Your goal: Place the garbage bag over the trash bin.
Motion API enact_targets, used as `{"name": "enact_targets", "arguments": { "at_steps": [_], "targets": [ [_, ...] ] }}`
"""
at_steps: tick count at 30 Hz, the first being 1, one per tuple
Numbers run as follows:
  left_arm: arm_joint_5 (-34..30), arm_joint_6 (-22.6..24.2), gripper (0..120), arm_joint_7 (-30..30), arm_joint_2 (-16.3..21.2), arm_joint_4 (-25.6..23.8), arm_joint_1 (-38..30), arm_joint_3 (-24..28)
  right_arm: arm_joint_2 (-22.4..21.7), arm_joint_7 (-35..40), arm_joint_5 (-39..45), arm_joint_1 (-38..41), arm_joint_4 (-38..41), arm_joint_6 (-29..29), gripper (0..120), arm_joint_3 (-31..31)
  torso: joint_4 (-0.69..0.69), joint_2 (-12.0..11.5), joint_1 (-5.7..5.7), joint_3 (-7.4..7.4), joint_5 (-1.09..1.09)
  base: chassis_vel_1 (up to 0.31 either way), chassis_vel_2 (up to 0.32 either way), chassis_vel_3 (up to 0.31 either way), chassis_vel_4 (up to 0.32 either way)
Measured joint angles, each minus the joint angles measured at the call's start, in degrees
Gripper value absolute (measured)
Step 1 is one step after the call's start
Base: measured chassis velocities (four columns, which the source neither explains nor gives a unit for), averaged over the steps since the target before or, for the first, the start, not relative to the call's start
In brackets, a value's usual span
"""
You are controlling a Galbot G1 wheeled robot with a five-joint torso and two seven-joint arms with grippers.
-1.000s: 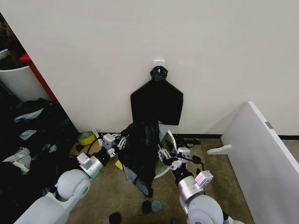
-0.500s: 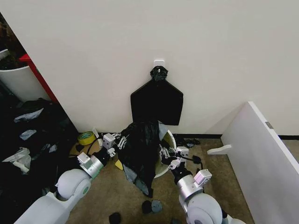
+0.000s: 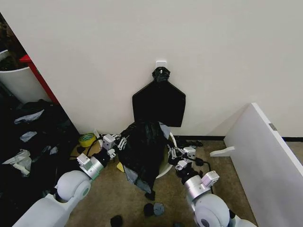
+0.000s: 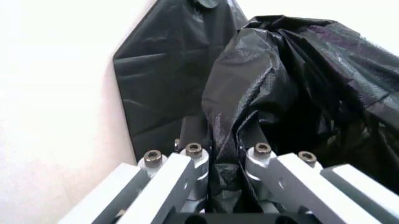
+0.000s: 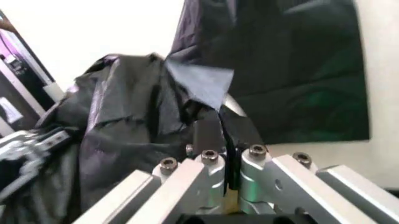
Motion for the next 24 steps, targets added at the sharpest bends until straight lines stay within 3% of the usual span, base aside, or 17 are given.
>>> {"name": "enact_targets", "arguments": {
  "at_steps": [18, 24],
  "targets": [
    [-2.58, -0.59, 5, 2.06, 0.31, -0.47, 0.34, -1.12, -0.02, -5.71, -4.85, 2.93, -13.06, 5.06, 0, 3.81, 0.00, 0.00, 0.00, 0.00, 0.00, 0.000, 0.000, 0.000, 0.000],
    [-6.92, -0.45, 5, 2.16, 0.26, -1.02, -0.34, -2.12, 0.07, -13.93, -3.42, 3.77, -18.08, 10.15, 0, 4.04, 0.00, 0.00, 0.00, 0.00, 0.01, 0.000, 0.000, 0.000, 0.000]
  ]
}}
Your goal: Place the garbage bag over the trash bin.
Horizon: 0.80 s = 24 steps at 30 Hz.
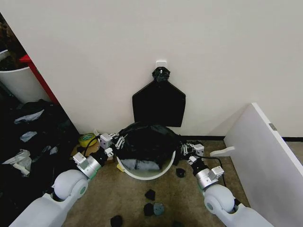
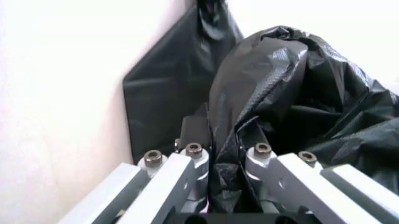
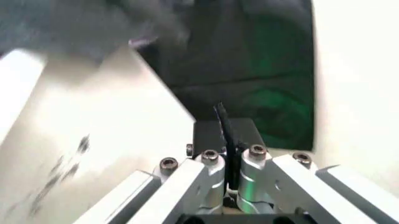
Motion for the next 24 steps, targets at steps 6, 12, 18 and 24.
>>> {"name": "enact_targets", "arguments": {
  "at_steps": [6, 12, 18, 24],
  "targets": [
    [-3.78, 0.77, 5, 1.08, -0.09, -0.76, -0.35, -0.10, 0.64, -9.42, -0.83, 1.44, -6.14, 5.72, 0, 0.52, 0.00, 0.00, 0.00, 0.00, 0.00, 0.000, 0.000, 0.000, 0.000],
    [-2.35, 0.89, 5, -0.64, -0.81, 0.35, -1.31, -0.09, 0.70, -2.03, 1.18, 0.42, -2.68, 4.18, 1, 0.07, 0.00, 0.00, 0.00, 0.00, -0.01, 0.000, 0.000, 0.000, 0.000],
    [-1.45, 0.97, 5, -1.94, -0.98, 1.96, -1.97, -1.34, -0.19, 12.13, 14.72, -3.03, 12.33, -3.96, 21, -0.93, 0.01, 0.00, 0.00, 0.00, -0.02, 0.000, 0.000, 0.000, 0.000],
    [-1.40, 0.99, 5, -2.04, -0.95, 2.32, -1.92, -1.67, 0.20, 16.28, 21.75, -7.09, 21.80, -5.90, 41, -2.49, 0.00, 0.00, 0.00, 0.00, -0.02, 0.000, 0.000, 0.000, 0.000]
  ]
}}
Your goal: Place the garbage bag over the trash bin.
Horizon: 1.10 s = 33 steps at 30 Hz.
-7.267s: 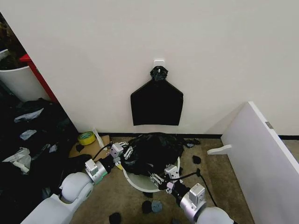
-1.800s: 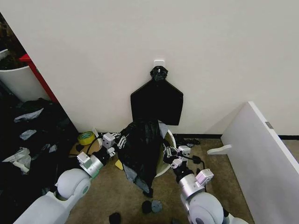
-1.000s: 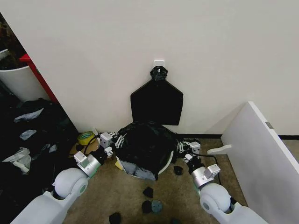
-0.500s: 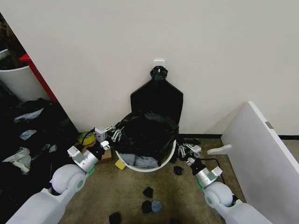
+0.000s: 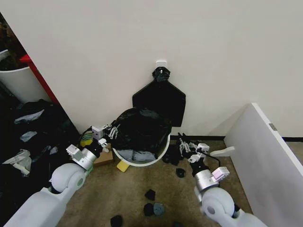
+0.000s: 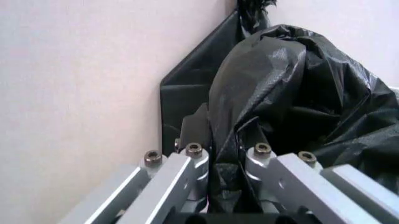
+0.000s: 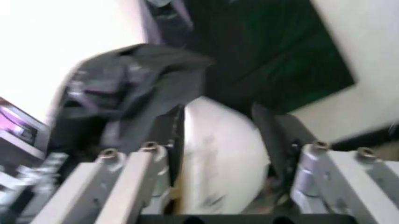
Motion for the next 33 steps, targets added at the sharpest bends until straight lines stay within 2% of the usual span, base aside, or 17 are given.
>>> {"name": "enact_targets", "arguments": {
  "at_steps": [5, 6, 11, 13, 14, 17, 21, 24, 26, 33],
  "targets": [
    [0.00, 0.03, 5, -0.01, 0.02, 0.04, -0.14, 0.01, 1.70, 3.00, 6.63, -4.99, 8.93, -0.96, 64, -1.28, -0.01, 0.00, 0.00, 0.00, 0.00, 0.000, 0.000, 0.000, 0.000],
    [0.00, 0.03, 5, -0.01, 0.02, 0.04, -0.14, 0.01, 1.70, 3.00, 6.63, -4.99, 8.93, -0.96, 64, -1.28, -0.01, 0.00, 0.00, 0.00, 0.00, 0.000, 0.000, 0.000, 0.000],
    [0.05, 0.06, 5, -0.02, 0.09, 0.04, -0.45, 0.25, 1.84, 4.32, 8.41, -6.39, 12.30, -2.52, 84, -2.05, 0.00, 0.00, -0.01, 0.00, 0.00, 0.000, 0.000, 0.000, 0.000],
    [0.07, 0.06, 5, -0.02, 0.09, 0.03, -0.52, 0.30, 1.92, 4.74, 8.43, -6.55, 12.49, -3.01, 88, -2.36, 0.00, 0.00, -0.01, 0.00, 0.00, 0.000, 0.000, 0.000, 0.000],
    [0.08, 0.07, 5, -0.03, 0.09, 0.00, -0.58, 0.34, 1.98, 5.06, 8.43, -6.71, 12.55, -3.46, 94, -2.81, 0.00, 0.00, -0.01, 0.00, 0.01, 0.000, 0.000, 0.000, 0.000],
    [0.17, 0.08, 5, -0.05, 0.09, -0.21, -0.54, 0.41, 2.22, 5.23, 8.22, -6.78, 12.24, -4.24, 100, -4.24, 0.00, 0.00, -0.01, 0.00, 0.01, 0.000, 0.000, 0.000, 0.000],
    [0.24, 0.08, 5, -0.05, 0.02, -0.31, -0.39, 0.41, 2.77, 4.78, 8.02, -6.47, 11.66, -4.45, 100, -5.63, 0.00, 0.00, 0.00, 0.00, 0.01, 0.000, 0.000, 0.000, 0.000],
    [0.24, 0.01, 5, -0.04, 0.04, -0.42, -0.12, 0.27, 3.68, 3.45, 7.90, -6.02, 11.31, -4.64, 90, -7.00, 0.00, 0.00, 0.00, 0.00, 0.01, 0.000, 0.000, 0.000, 0.000],
    [0.24, -0.01, 5, -0.04, 0.06, -0.44, -0.05, 0.25, 3.87, 3.25, 7.88, -5.90, 11.24, -4.66, 88, -7.26, 0.00, 0.00, 0.00, 0.00, 0.00, 0.000, 0.000, 0.000, 0.000],
    [0.37, -0.22, 5, -0.01, 0.38, -0.58, 0.43, -0.03, 6.15, 1.30, 7.05, -4.86, 9.48, -5.03, 56, -9.69, 0.00, 0.00, 0.00, 0.00, 0.01, 0.000, 0.000, 0.000, 0.000]
  ]
}}
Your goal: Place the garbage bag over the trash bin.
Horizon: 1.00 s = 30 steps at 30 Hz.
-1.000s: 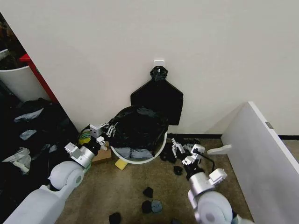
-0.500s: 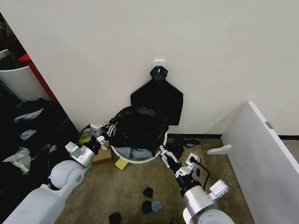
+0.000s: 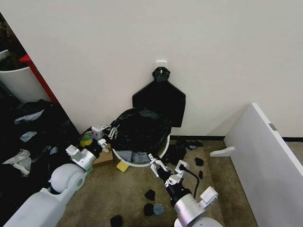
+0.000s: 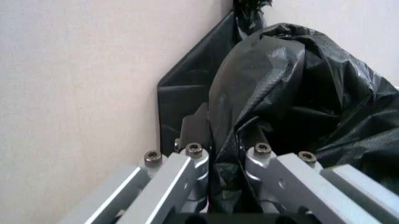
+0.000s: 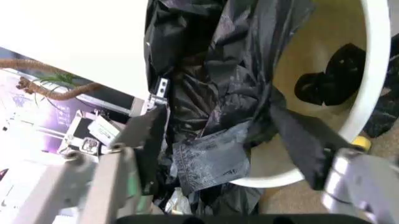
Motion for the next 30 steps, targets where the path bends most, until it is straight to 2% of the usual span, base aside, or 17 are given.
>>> {"name": "enact_targets", "arguments": {
  "at_steps": [2, 7, 10, 12, 16, 17, 22, 24, 27, 29, 30],
  "targets": [
    [0.00, 0.00, 5, 0.00, 0.05, -0.05, 0.00, -0.01, 0.18, -0.12, -0.09, 0.04, -0.30, 0.00, 53, 0.00, 0.00, 0.00, 0.00, 0.00, 0.00, 0.000, 0.000, 0.000, 0.000],
    [-0.01, -0.01, 5, 0.03, 0.12, -0.24, 0.08, -0.02, 0.17, -0.38, -1.78, 0.02, -0.96, 0.22, 31, 0.73, 0.00, 0.00, 0.00, 0.00, 0.00, 0.000, 0.000, 0.000, 0.000],
    [0.00, -0.01, 5, 0.04, 0.17, -0.25, 0.06, -0.01, -0.34, -0.42, -2.66, -0.02, -1.00, 0.51, 28, 1.36, 0.00, 0.00, 0.00, 0.00, 0.00, 0.000, 0.000, 0.000, 0.000],
    [-0.01, -0.01, 5, 0.05, 0.22, -0.25, -0.08, 0.05, -0.99, -0.17, -2.94, -0.22, -0.67, 0.54, 32, 1.81, 0.00, 0.00, 0.00, 0.00, 0.00, 0.000, 0.000, 0.000, 0.000],
    [-0.01, -0.01, 5, 0.06, 0.19, -0.24, -0.24, 0.21, -1.29, 1.24, -3.33, -0.55, -0.20, 0.05, 49, 1.98, 0.00, 0.00, 0.00, 0.00, 0.01, 0.000, 0.000, 0.000, 0.000],
    [-0.01, -0.01, 5, 0.06, 0.19, -0.24, -0.24, 0.21, -1.29, 1.24, -3.33, -0.55, -0.20, 0.05, 49, 1.98, 0.00, 0.00, 0.00, 0.00, 0.01, 0.000, 0.000, 0.000, 0.000],
    [0.00, -0.01, 5, 0.08, 0.31, -0.27, -0.10, 0.20, -0.88, 2.82, -3.42, -0.65, -0.33, -0.73, 71, 1.50, 0.00, 0.00, 0.00, 0.00, 0.00, 0.000, 0.000, 0.000, 0.000],
    [0.00, -0.01, 5, 0.09, 0.35, -0.27, -0.07, 0.14, -0.81, 3.01, -3.42, -0.67, -0.34, -0.81, 74, 1.41, 0.00, 0.00, 0.00, 0.00, 0.00, 0.000, 0.000, 0.000, 0.000],
    [-0.01, -0.01, 5, 0.11, 0.46, -0.30, 0.10, -0.05, -0.64, 3.21, -3.43, -0.91, -0.34, -0.96, 88, 1.19, 0.00, 0.00, 0.00, 0.00, 0.00, 0.000, 0.000, 0.000, 0.000],
    [-0.01, -0.01, 5, 0.12, 0.45, -0.31, 0.19, -0.08, -0.61, 3.22, -3.43, -1.06, -0.28, -1.04, 94, 1.01, 0.00, 0.00, 0.00, 0.00, 0.00, 0.000, 0.000, 0.000, 0.000],
    [-0.01, -0.01, 5, 0.14, 0.40, -0.31, 0.20, -0.08, -0.60, 3.21, -3.45, -1.14, -0.20, -1.08, 93, 0.91, 0.00, 0.00, 0.00, 0.00, 0.00, 0.000, 0.000, 0.000, 0.000]
  ]
}}
